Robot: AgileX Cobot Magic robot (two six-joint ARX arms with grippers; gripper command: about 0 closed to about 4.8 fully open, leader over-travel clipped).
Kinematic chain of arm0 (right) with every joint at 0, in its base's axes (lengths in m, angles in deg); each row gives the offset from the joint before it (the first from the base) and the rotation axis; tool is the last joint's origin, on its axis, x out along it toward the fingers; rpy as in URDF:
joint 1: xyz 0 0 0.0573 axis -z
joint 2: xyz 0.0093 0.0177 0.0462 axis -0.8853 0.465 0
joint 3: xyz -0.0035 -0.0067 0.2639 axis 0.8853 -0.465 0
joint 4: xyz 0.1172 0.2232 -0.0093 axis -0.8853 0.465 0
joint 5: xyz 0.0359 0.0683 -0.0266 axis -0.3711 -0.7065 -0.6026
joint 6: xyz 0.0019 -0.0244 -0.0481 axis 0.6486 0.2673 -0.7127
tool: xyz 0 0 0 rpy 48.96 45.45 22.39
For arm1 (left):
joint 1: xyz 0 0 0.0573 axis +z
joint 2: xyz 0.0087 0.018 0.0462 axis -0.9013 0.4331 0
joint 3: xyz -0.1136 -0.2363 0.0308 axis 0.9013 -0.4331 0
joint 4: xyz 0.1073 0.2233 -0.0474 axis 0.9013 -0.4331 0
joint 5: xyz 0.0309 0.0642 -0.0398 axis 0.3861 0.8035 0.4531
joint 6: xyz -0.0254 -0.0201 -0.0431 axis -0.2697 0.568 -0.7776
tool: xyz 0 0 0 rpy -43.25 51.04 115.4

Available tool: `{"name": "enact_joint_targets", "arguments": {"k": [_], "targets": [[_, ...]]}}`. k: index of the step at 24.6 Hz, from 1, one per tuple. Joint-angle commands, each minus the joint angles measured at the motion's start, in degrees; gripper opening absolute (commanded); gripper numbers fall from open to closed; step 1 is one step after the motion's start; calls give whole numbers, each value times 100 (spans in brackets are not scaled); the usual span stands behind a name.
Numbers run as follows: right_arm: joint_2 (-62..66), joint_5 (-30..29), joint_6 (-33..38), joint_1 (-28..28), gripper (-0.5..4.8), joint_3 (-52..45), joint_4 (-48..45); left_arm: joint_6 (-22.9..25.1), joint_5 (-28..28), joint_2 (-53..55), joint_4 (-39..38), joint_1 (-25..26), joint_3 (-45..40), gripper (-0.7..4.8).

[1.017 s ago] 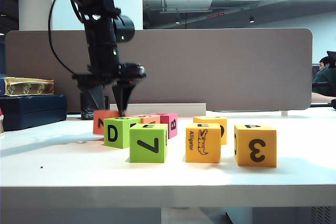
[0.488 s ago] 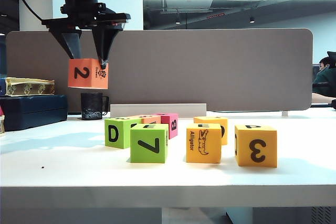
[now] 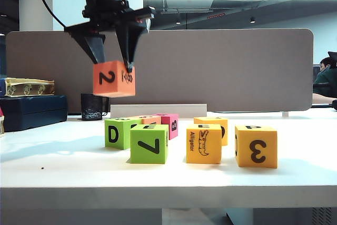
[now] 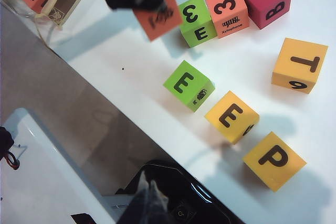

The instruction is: Select the appropriate blocks from the scattered letter blocks on the table and arrange them in a row to spell out "DEEP".

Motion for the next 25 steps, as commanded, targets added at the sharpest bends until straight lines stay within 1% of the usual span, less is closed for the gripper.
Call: {"name": "enact_joint_targets", "arguments": {"k": [1, 5, 8, 11, 21, 25], "targets": [[-15, -15, 2, -4, -1, 26, -61, -203, 39, -35, -63, -72, -369, 268], [-15, -15, 2, -4, -1, 26, -70, -400, 72, -35, 96, -76, -826, 268], [-15, -13, 0, -4, -1, 26, -70, -544, 35, -33, 487, -116, -1220, 268], [-15, -15, 0, -4, -1, 26, -70, -675, 35, -33, 807, -136, -1303, 268], [-15, -13, 0, -4, -1, 26, -66, -693, 61, -7, 848, -136, -1405, 268], [-15, -13, 0, -4, -1, 26, -66, -721, 57, -7, 1156, -136, -1891, 268]]}}
